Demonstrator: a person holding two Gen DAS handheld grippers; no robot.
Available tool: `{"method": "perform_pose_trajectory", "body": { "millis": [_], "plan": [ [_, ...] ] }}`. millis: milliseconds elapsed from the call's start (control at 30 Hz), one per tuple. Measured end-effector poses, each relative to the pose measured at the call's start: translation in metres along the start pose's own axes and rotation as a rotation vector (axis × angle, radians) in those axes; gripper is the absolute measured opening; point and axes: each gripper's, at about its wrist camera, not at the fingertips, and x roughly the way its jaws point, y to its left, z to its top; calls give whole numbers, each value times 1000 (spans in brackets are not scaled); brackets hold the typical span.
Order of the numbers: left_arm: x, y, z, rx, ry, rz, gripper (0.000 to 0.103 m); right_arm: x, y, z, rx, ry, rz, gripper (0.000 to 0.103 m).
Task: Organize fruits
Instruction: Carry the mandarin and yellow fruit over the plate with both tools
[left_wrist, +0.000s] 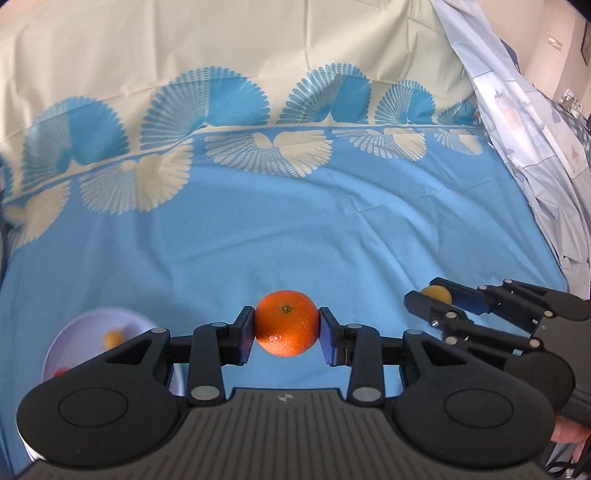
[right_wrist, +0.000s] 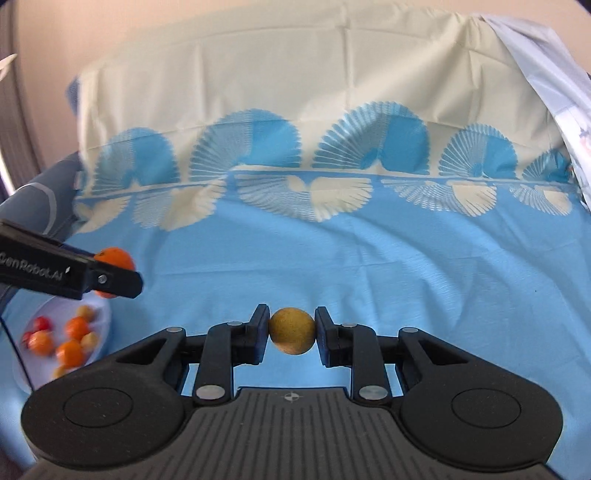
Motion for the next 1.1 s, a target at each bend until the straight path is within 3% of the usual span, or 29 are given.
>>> {"method": "perform_pose_trajectory", "body": {
  "millis": [267,533,767,1100],
  "plan": [
    [-99,42,-68,-76,-20,102,40,-83,94,-8,-59,12,186,28],
    [-166,77,-123,-155,-67,177,40,-137,161,-20,-149,-6,278,28],
    [-187,96,-150,-215,-65,199,40,-164,200,-37,-263,-14,281,28],
    [-193,103,-156,-243,-82,188,40,-176,209,-38,-302,-31,263,28]
  ]
}}
